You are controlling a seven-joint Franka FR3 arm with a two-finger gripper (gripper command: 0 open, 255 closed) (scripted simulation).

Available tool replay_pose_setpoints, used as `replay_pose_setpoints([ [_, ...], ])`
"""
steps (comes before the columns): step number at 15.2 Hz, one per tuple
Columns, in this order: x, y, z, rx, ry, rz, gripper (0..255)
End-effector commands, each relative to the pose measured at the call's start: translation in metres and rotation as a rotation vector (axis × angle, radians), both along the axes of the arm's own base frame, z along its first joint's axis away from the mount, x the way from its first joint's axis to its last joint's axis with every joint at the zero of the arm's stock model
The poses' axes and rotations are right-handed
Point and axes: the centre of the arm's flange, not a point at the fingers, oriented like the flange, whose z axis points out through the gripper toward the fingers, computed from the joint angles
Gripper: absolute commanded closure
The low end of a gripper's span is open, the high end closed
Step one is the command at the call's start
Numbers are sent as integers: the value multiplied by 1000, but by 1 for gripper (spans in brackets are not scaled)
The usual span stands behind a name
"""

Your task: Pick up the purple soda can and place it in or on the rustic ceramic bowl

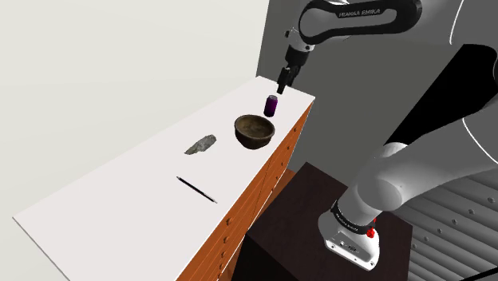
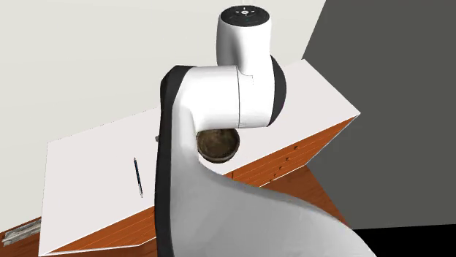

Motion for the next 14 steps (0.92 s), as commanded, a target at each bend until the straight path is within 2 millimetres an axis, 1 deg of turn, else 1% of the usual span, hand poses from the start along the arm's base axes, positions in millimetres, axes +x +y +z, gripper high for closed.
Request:
replay_pose_setpoints([
  [1,15,-20,-12,1,8,1,0],
  [14,106,-143,-101,16,59,3,0],
])
